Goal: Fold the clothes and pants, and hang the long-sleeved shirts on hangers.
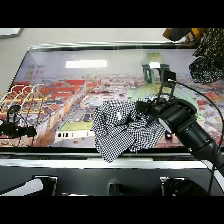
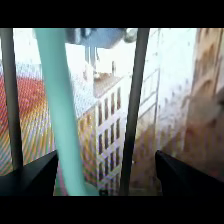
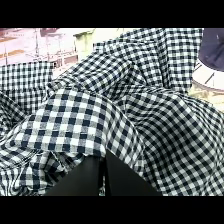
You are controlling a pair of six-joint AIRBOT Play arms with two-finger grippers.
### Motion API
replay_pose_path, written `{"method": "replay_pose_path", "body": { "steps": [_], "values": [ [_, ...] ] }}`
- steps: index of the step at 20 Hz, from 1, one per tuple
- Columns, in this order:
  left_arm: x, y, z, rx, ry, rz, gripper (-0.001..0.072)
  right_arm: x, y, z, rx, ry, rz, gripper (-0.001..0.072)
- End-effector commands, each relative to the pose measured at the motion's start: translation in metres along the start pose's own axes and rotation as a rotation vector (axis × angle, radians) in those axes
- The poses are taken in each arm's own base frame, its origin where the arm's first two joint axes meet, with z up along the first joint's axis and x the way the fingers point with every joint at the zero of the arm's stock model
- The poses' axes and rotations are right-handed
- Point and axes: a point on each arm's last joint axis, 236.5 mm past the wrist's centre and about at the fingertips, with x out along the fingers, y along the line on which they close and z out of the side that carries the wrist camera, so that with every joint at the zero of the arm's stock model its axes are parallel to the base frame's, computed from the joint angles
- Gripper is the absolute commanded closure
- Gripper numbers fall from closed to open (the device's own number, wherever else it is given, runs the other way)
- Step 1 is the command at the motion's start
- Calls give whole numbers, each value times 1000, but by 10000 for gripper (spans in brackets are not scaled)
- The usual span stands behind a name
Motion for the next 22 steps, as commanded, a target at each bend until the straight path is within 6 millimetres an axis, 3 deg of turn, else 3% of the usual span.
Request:
{"method": "replay_pose_path", "body": {
  "steps": [1, 9, 16, 18, 19, 22],
  "values": [
    [2, 1, 1, 13, 1, 7, 140, 0, 0, 0, 0, 0, 0, 679],
    [0, -6, -11, 7, 42, -18, 137, 0, -1, 1, -2, -2, -3, 679],
    [7, -12, -39, 26, 100, -18, 140, 0, -1, 2, -5, -6, -5, 679],
    [9, -11, -39, 26, 95, -13, 159, 0, -1, 2, -6, -6, -6, 679],
    [9, -11, -37, 25, 89, -11, 196, 0, -2, 2, -7, -8, -7, 679],
    [9, -11, -37, 25, 89, -11, 515, 0, -2, 3, -10, -12, -11, 679]
  ]
}}
